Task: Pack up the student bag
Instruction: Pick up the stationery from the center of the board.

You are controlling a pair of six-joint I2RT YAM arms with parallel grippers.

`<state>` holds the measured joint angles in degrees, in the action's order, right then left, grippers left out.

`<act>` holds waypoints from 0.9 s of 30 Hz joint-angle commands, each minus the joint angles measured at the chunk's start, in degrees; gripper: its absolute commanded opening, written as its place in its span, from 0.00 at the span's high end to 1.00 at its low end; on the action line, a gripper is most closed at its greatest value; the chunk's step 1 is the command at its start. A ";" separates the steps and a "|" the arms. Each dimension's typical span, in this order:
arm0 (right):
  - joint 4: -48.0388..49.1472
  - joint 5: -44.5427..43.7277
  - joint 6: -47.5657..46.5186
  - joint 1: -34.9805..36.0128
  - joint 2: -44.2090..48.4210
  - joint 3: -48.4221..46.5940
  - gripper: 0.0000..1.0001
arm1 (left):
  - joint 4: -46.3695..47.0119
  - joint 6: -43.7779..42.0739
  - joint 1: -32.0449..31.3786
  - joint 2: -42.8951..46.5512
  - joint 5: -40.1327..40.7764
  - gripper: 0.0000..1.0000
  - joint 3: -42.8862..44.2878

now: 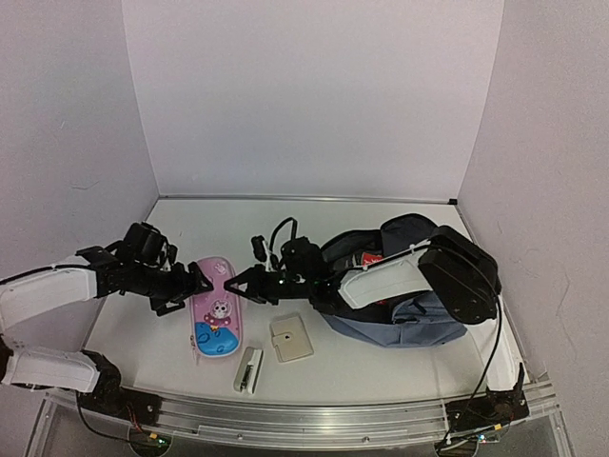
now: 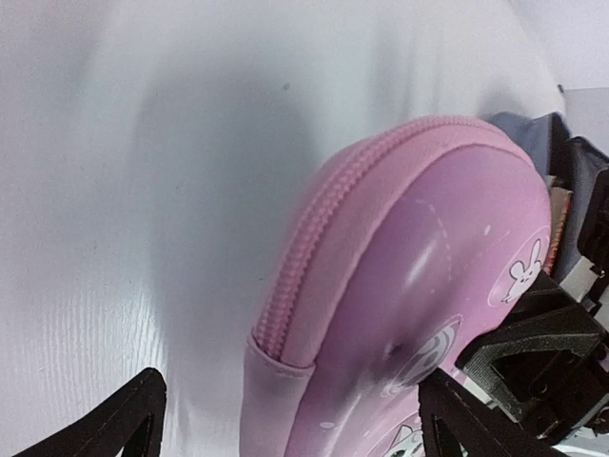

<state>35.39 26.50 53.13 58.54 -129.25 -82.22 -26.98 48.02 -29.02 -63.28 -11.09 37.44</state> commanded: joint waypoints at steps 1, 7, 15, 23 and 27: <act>-6.27 2.69 -12.04 0.01 11.75 -4.26 1.00 | -9.45 -7.38 0.19 10.61 3.48 0.05 8.57; -30.77 0.57 -28.85 0.06 18.36 -8.95 1.00 | -21.12 -18.19 0.00 8.61 -3.64 0.00 23.01; -44.25 3.05 -37.89 0.06 26.60 -6.46 1.00 | -21.32 -26.77 -3.21 -1.93 -26.25 0.00 29.38; -46.09 9.17 -39.80 0.01 29.20 -3.43 1.00 | -20.54 -29.78 -7.06 -7.91 -35.63 0.00 32.06; -46.43 13.85 -40.80 0.06 29.02 -3.81 1.00 | -20.79 -30.26 -7.23 -8.86 -39.06 0.06 31.97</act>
<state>-10.99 33.36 14.62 58.31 -102.84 -85.61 -48.55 20.48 -35.84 -71.69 -43.15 65.91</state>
